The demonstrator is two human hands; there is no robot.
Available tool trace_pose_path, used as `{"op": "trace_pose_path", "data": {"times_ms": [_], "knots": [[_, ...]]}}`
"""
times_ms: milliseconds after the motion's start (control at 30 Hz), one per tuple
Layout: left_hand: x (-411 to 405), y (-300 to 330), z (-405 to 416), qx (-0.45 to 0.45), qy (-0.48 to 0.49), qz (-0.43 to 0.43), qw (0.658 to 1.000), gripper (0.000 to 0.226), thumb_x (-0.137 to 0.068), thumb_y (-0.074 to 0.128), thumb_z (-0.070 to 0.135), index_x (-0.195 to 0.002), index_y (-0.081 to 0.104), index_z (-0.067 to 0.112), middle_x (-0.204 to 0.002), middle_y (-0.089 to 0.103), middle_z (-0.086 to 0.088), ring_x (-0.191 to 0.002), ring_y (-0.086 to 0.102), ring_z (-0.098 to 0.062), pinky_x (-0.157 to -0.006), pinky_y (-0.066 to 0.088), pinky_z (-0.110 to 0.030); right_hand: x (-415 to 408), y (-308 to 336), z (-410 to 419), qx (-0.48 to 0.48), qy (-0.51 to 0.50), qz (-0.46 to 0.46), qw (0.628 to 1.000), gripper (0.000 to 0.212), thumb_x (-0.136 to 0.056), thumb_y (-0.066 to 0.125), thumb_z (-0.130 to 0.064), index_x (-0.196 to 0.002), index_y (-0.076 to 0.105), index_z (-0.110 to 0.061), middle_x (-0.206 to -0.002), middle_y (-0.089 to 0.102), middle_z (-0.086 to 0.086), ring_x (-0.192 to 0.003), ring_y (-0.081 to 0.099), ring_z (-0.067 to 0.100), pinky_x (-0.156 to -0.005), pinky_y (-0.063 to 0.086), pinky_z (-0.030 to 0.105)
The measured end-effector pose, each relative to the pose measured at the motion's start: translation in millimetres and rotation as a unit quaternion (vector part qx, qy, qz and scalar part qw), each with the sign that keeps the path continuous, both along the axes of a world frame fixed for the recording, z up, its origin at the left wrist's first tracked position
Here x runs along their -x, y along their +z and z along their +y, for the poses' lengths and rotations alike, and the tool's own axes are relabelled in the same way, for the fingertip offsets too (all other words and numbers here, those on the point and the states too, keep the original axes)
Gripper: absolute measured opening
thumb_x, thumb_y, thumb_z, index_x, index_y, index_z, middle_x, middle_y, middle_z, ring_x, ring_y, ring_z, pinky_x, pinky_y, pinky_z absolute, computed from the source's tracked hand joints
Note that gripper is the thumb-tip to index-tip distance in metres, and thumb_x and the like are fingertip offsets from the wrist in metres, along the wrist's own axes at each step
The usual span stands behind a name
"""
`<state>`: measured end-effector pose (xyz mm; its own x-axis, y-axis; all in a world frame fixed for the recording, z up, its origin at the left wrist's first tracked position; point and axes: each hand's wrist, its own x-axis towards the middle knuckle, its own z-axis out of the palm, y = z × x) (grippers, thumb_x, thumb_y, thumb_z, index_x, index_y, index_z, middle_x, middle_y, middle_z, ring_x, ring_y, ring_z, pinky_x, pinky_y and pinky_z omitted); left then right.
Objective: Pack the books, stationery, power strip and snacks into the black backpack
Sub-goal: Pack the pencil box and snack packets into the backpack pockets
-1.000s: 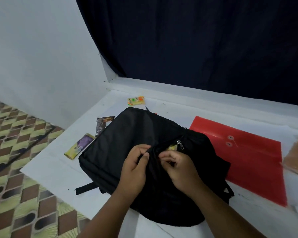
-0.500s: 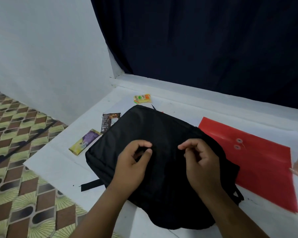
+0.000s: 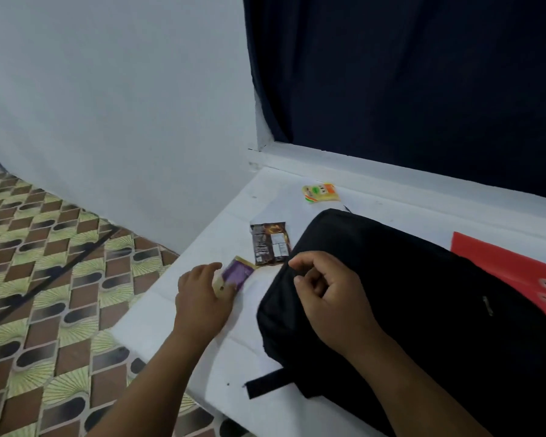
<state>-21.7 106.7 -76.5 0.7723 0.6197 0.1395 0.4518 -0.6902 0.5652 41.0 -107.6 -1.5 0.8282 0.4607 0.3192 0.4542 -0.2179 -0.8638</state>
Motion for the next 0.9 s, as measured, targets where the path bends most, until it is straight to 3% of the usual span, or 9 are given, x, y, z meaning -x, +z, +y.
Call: {"op": "trace_pose_path", "data": {"times_ms": [67, 133, 200, 267, 333, 567, 667, 767, 900], "knots": [[1.9, -17.7, 22.5, -0.052, -0.018, 0.101, 0.993, 0.059, -0.089, 0.062, 0.057, -0.138, 0.056, 0.023, -0.139, 0.055, -0.002, -0.130, 0.044, -0.031, -0.100, 0.042, -0.048, 1.4, -1.8, 29.5, 0.014, -0.003, 0.009, 1.000, 0.026, -0.087, 0.061, 0.000, -0.100, 0.068, -0.022, -0.086, 0.060, -0.016, -0.075, 0.056, 0.006, -0.069, 0.044, 0.009], [5.6, -31.2, 41.3, -0.079, -0.052, 0.115, 0.989, 0.053, -0.089, 0.053, 0.065, -0.128, 0.061, 0.030, -0.130, 0.057, 0.004, -0.119, 0.048, -0.026, -0.091, 0.046, -0.044, 2.5, -5.8, 55.4, 0.035, -0.002, 0.014, 0.999, 0.026, -0.089, 0.058, -0.004, -0.102, 0.066, -0.024, -0.096, 0.061, -0.016, -0.083, 0.058, 0.003, -0.072, 0.046, 0.011], [9.5, -40.8, 60.1, -0.058, -0.077, 0.049, 0.994, 0.036, -0.088, 0.053, 0.057, -0.109, 0.067, 0.031, -0.109, 0.063, 0.009, -0.099, 0.055, -0.021, -0.076, 0.047, -0.036, 1.7, -13.3, 75.2, 0.065, 0.000, 0.017, 0.998, 0.025, -0.090, 0.056, -0.010, -0.104, 0.063, -0.029, -0.104, 0.060, -0.015, -0.089, 0.058, 0.007, -0.077, 0.049, 0.016], [15.7, -38.5, 69.1, 0.043, -0.045, -0.050, 0.997, 0.015, -0.088, 0.063, 0.041, -0.099, 0.061, 0.031, -0.089, 0.065, 0.012, -0.080, 0.059, -0.017, -0.062, 0.044, -0.030, -1.5, -22.0, 89.4, 0.092, -0.009, 0.022, 0.995, 0.024, -0.089, 0.055, -0.013, -0.105, 0.062, -0.030, -0.107, 0.058, -0.013, -0.094, 0.057, 0.008, -0.082, 0.049, 0.019], [21.1, -32.3, 69.5, 0.145, 0.004, -0.105, 0.984, 0.014, -0.092, 0.067, 0.031, -0.098, 0.054, 0.030, -0.083, 0.063, 0.010, -0.073, 0.059, -0.013, -0.056, 0.042, -0.029, -6.3, -30.7, 101.0, 0.119, -0.023, 0.028, 0.992, 0.025, -0.089, 0.056, -0.012, -0.108, 0.062, -0.028, -0.110, 0.055, -0.013, -0.095, 0.055, 0.006, -0.086, 0.048, 0.020], [23.7, -30.3, 77.5, 0.186, 0.019, -0.139, 0.973, 0.035, -0.082, 0.071, 0.000, -0.080, 0.048, 0.027, -0.076, 0.058, 0.004, -0.069, 0.054, -0.016, -0.056, 0.038, -0.026, -42.3, -54.1, 144.9, 0.275, -0.045, -0.006, 0.960, 0.041, -0.086, 0.061, -0.019, -0.125, 0.049, -0.020, -0.133, 0.038, -0.003, -0.118, 0.043, 0.017, -0.095, 0.039, 0.026], [24.7, -28.9, 79.5, 0.222, 0.030, -0.142, 0.964, 0.037, -0.081, 0.074, 0.004, -0.091, 0.048, 0.028, -0.082, 0.060, 0.007, -0.073, 0.058, -0.014, -0.059, 0.044, -0.025, -57.8, -68.1, 163.1, 0.370, -0.105, -0.055, 0.921, 0.061, -0.084, 0.066, -0.041, -0.135, 0.038, -0.022, -0.149, 0.025, 0.006, -0.137, 0.028, 0.030, -0.114, 0.027, 0.043], [22.7, -29.9, 83.6, 0.232, 0.027, -0.158, 0.959, 0.046, -0.079, 0.078, 0.007, -0.107, 0.049, 0.030, -0.086, 0.063, 0.011, -0.079, 0.062, -0.008, -0.065, 0.051, -0.025, -62.4, -86.4, 169.7, 0.441, -0.121, 0.020, 0.889, 0.087, -0.087, 0.060, -0.057, -0.151, 0.012, -0.022, -0.162, 0.000, 0.013, -0.147, 0.006, 0.038, -0.120, 0.010, 0.053], [19.8, -32.8, 84.9, 0.214, 0.011, -0.159, 0.964, 0.046, -0.079, 0.081, 0.012, -0.108, 0.051, 0.033, -0.085, 0.064, 0.013, -0.079, 0.061, -0.003, -0.064, 0.043, -0.011, -63.5, -93.1, 171.1, 0.496, -0.099, 0.019, 0.863, 0.097, -0.089, 0.059, -0.059, -0.155, 0.000, -0.019, -0.163, 0.013, 0.012, -0.147, 0.015, 0.038, -0.120, 0.014, 0.050]]}}
